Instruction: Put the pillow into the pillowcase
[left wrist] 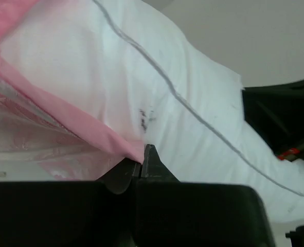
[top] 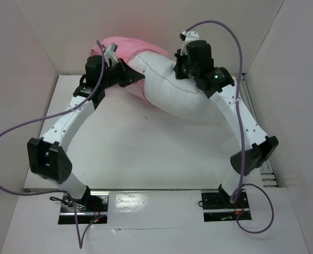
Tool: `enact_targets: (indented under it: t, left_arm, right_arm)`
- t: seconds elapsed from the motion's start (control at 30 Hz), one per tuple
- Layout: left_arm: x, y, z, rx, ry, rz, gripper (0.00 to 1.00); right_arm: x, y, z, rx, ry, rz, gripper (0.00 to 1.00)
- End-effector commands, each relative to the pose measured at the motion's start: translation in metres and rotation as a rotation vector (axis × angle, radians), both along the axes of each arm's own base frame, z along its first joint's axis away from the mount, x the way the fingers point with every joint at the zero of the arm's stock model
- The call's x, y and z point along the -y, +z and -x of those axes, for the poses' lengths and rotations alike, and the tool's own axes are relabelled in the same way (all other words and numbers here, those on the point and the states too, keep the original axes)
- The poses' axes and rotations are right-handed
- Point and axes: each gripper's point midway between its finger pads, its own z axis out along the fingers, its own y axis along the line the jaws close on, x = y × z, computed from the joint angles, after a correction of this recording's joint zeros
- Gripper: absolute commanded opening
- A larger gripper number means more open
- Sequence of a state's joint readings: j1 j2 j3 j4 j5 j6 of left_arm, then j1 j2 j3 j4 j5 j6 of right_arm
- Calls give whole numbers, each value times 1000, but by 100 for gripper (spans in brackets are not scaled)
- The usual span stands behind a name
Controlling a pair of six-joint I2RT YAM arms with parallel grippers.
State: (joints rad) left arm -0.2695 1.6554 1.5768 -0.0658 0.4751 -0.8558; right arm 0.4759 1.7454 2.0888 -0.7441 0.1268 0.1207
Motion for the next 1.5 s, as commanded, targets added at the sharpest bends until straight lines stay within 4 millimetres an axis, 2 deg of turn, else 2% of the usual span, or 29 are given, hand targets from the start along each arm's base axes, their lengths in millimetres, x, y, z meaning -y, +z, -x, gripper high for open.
enact_targets:
  t: [0.0,0.07,0.1,0.2,0.3,0.4,0.43,0.5,0.53,0.57,0.6,0.63,0.7,0.73,0.8,0.83,0.87,0.93,0.97,1.0,1.07,1.1,1.13,1.2,1.23,1.27,1.37,1.4,1.47]
  left_arm:
    - [37,-10,76,-53,-253,97,0]
    - [43,-38,100,-107,-284,118,0]
    - [48,-85,120,-215,-309,104,0]
    - [45,-135,152,-330,-330,87,0]
    - [53,-138,169,-339,-361,97,0]
    - [62,-101,155,-250,-386,60,0]
    - [70,-55,141,-150,-404,81,0]
    - [80,-27,117,-116,-432,90,0]
    - [86,40,112,31,-480,129,0]
    - [95,50,100,35,-500,147,0]
    - [98,71,98,74,-519,164,0]
    - [99,105,102,151,-554,179,0]
    - [100,112,106,154,-577,196,0]
    - [103,87,110,103,-584,195,0]
    - [102,61,121,58,-570,194,0]
    - [98,65,141,87,-585,209,0]
    - [100,13,153,-26,-581,187,0]
    - [96,-22,179,-95,-579,169,0]
    - [89,-50,201,-163,-562,141,0]
    - [86,-63,213,-182,-558,110,0]
    - [85,-82,242,-226,-571,50,0]
    - [74,-91,255,-268,-526,-8,6]
    - [70,-96,264,-255,-527,-56,17]
    - [59,-87,267,-213,-480,-106,56]
    - [47,-87,275,-213,-473,-159,89]
    - [43,-84,274,-208,-459,-190,99]
    - [31,-40,262,-115,-406,-277,100]
    - [28,-35,255,-100,-374,-307,100]
    - [23,-29,246,-87,-349,-353,91]
  right_arm:
    - [-80,-66,45,-122,199,-41,0]
    - [-97,-100,55,-168,242,-100,0]
    - [-99,-144,67,-264,234,-97,0]
    - [-112,-183,75,-332,246,-113,0]
    - [-113,-200,65,-347,203,-94,0]
    - [-94,-148,18,-254,115,-154,0]
    - [-89,-94,-1,-150,96,-210,0]
    - [-55,-38,-28,-40,21,-263,0]
    - [-44,-13,-33,0,5,-282,0]
    - [-28,36,-38,109,-3,-309,0]
    - [-20,55,-34,139,-1,-314,0]
    - [-17,70,-28,167,5,-314,0]
    - [-24,79,-12,175,44,-305,0]
    - [-31,69,-5,156,55,-286,0]
    - [-64,-2,18,26,97,-225,0]
    - [-69,-7,35,29,114,-241,0]
    - [-82,-68,63,-93,140,-209,0]
    - [-85,-119,91,-190,136,-196,0]
    - [-83,-178,119,-321,128,-178,0]
    - [-81,-194,135,-365,132,-188,0]
    - [-78,-201,163,-385,147,-238,0]
    - [-76,-223,185,-442,148,-230,0]
    - [-72,-219,193,-434,141,-238,0]
    - [-67,-222,207,-452,144,-223,0]
    - [-67,-219,214,-454,152,-233,0]
    - [-64,-220,219,-470,156,-225,5]
    - [-59,-213,225,-466,143,-174,43]
    - [-61,-202,224,-448,138,-173,67]
    - [-51,-186,219,-403,114,-149,80]
